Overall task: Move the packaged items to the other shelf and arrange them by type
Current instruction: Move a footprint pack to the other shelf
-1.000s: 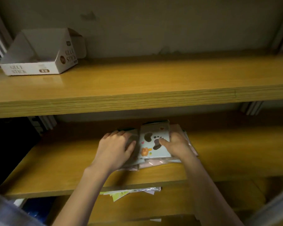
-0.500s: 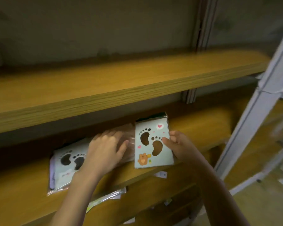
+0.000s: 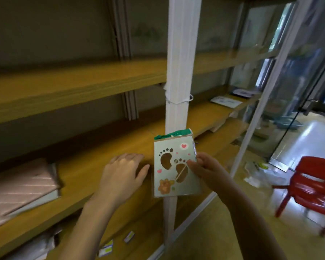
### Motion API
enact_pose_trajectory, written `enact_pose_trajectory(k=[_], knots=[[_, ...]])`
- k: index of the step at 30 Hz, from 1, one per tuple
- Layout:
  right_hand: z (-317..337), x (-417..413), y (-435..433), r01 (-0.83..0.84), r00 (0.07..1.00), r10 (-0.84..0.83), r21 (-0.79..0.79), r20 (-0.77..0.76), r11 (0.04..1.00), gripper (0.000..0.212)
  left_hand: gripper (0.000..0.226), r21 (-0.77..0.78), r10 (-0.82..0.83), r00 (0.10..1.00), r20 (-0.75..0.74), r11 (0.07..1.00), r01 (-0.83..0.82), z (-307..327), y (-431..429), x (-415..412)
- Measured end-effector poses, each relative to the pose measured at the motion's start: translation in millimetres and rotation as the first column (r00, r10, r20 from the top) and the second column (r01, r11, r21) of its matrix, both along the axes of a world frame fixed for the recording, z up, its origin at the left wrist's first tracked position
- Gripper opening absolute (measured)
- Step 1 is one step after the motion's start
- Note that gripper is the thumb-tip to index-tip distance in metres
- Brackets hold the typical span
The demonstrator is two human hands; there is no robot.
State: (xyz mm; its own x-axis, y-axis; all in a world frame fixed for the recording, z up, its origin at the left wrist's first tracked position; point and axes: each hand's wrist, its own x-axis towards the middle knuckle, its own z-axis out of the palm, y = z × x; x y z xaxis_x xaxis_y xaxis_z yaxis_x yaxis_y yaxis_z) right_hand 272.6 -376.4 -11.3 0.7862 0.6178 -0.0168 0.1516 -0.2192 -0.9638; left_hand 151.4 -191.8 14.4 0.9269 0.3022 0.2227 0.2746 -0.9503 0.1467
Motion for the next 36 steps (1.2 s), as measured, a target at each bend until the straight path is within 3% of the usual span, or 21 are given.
enact_pose_trajectory(k=[6,8,19,25,36], knots=[[1.9,32.0,-50.0,0.067,0.998,-0.067,-0.032,0.015,0.997,0.017,0.042,-0.016,-0.043,0.999,0.009,0.999,0.043,-11.6,-47.5,36.4],[3.4,76.9,-126.0,0.121,0.992,-0.121,-0.003,0.021,0.993,0.020,0.044,0.008,-0.091,0.996,0.004,0.996,0.091,-16.9,-120.5,97.5],[2.8,157.3,-185.8,0.222,0.975,-0.223,0.062,0.010,0.973,0.014,0.045,0.029,-0.214,0.976,-0.031,0.976,0.215,-2.0,-166.2,200.0],[-4.2,243.7,-202.8,0.238,0.971,-0.237,0.100,-0.018,0.966,0.013,0.045,0.027,-0.184,0.982,-0.049,0.982,0.186,-5.2,-178.4,297.8],[5.0,437.7,-212.4,0.250,0.967,-0.249,0.001,0.059,0.968,0.005,0.045,-0.015,-0.070,0.990,-0.120,0.998,0.068,-9.5,-174.4,472.4]])
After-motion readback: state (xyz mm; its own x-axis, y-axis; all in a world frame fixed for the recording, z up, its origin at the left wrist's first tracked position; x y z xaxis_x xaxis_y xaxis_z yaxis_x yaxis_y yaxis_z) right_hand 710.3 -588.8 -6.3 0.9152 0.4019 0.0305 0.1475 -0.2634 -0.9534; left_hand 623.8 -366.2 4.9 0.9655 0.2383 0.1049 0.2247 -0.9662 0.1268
